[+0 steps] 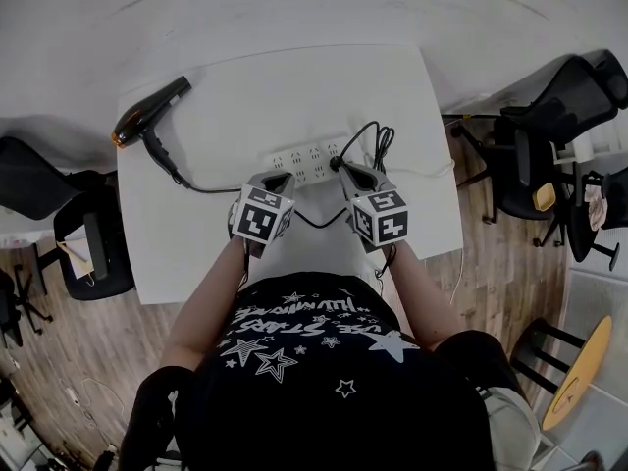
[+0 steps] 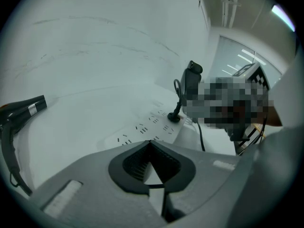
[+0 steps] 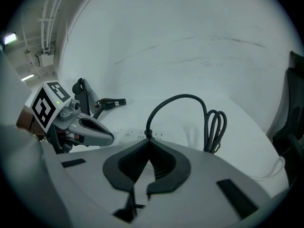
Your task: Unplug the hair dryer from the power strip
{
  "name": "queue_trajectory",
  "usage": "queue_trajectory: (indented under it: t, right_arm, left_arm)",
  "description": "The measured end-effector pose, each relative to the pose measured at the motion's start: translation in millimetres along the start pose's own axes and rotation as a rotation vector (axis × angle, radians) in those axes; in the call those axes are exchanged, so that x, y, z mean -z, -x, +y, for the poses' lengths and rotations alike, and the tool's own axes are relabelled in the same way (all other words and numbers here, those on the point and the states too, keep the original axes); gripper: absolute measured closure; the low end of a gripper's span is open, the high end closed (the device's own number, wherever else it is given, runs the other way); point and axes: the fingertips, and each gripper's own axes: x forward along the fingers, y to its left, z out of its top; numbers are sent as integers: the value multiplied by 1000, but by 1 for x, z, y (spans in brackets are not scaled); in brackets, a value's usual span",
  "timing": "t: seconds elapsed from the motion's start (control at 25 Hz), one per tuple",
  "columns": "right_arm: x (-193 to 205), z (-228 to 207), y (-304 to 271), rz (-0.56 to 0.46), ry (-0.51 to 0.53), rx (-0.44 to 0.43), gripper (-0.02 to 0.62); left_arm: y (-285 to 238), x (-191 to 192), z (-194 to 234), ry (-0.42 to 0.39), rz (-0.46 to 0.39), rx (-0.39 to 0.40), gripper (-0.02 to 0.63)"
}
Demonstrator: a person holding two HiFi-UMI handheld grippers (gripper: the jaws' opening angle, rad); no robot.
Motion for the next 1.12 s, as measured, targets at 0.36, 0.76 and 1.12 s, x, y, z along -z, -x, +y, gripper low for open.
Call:
queue_trajectory:
  t: [0.36, 0.76, 1.12]
  right_arm:
    - [-2, 0, -4, -7, 13, -11, 477]
    - [-7, 3, -20, 5, 74, 16, 465]
    - [-5, -1, -21, -9, 85, 15, 503]
  left_arm:
    - [-2, 2, -2, -9, 11, 5, 597]
    - [-2, 3, -1, -71, 29, -27, 597]
    - [-3, 3, -5, -189, 73, -84, 598]
